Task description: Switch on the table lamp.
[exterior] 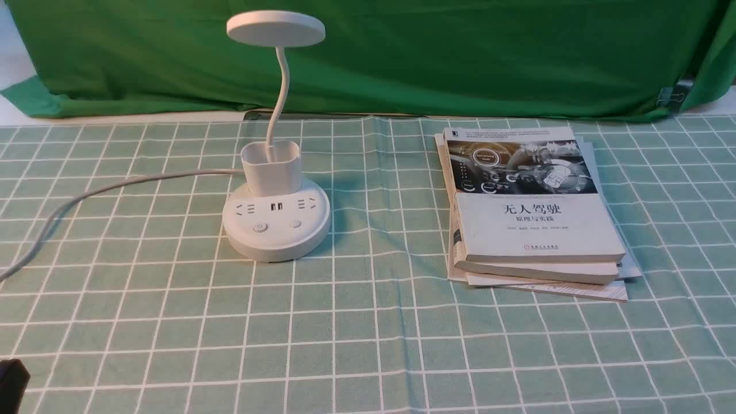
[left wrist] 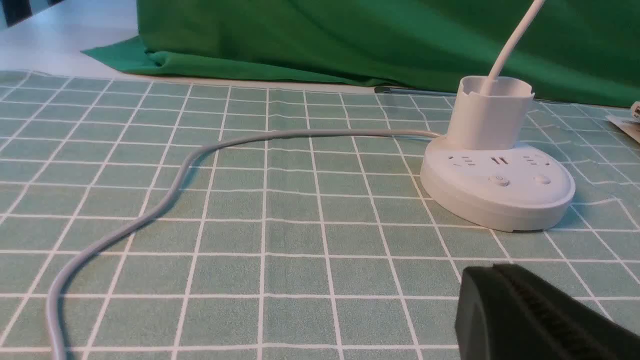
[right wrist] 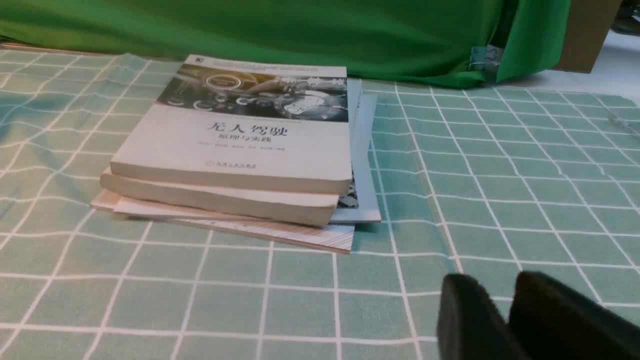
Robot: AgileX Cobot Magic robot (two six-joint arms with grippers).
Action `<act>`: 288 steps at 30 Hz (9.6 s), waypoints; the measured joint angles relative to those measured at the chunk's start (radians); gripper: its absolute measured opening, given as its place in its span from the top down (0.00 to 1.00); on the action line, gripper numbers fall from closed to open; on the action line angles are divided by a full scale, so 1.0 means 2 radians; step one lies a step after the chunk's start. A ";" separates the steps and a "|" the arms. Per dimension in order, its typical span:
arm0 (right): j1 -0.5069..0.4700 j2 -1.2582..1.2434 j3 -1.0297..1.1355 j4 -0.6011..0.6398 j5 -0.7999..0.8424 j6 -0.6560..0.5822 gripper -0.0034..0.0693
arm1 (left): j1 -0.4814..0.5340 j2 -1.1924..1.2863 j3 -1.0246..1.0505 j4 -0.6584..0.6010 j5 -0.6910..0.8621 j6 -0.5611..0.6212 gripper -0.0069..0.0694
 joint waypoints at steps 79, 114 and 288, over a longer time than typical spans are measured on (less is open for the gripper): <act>0.000 0.000 0.000 0.000 0.000 0.000 0.63 | 0.000 0.035 -0.215 0.028 -0.170 -0.148 0.91; 0.000 0.000 0.000 0.000 0.000 0.000 0.63 | -0.157 0.826 -0.541 -0.148 0.131 0.063 0.91; 0.000 0.000 0.000 0.000 -0.001 0.001 0.63 | 0.009 0.000 0.000 0.001 -0.001 0.027 0.91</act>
